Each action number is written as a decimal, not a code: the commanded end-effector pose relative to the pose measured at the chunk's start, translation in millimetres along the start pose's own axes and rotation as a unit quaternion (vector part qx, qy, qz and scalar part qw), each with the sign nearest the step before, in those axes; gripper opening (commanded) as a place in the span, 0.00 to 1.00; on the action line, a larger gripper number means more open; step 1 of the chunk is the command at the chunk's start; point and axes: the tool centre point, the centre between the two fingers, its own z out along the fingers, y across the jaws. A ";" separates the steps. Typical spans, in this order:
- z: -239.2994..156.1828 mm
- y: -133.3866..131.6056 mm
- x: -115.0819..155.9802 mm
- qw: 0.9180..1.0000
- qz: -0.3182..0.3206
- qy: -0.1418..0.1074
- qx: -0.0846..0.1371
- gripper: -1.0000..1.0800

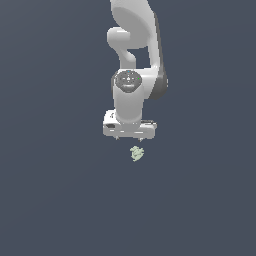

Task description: Pick up the object and move it to a goal position.

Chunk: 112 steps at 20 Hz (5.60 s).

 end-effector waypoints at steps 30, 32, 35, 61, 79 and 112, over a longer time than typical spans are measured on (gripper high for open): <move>52.5 -32.7 2.7 0.937 0.348 0.019 0.005 0.96; 54.3 -33.7 2.7 0.933 0.361 0.020 0.006 0.96; 56.3 -34.8 2.7 0.927 0.374 0.021 0.006 0.96; 107.9 -35.3 4.8 0.923 0.385 0.021 0.006 0.00; 80.0 -37.9 7.8 0.923 0.385 0.022 0.007 0.00; -239.3 -68.3 42.7 0.922 0.385 0.022 0.006 0.00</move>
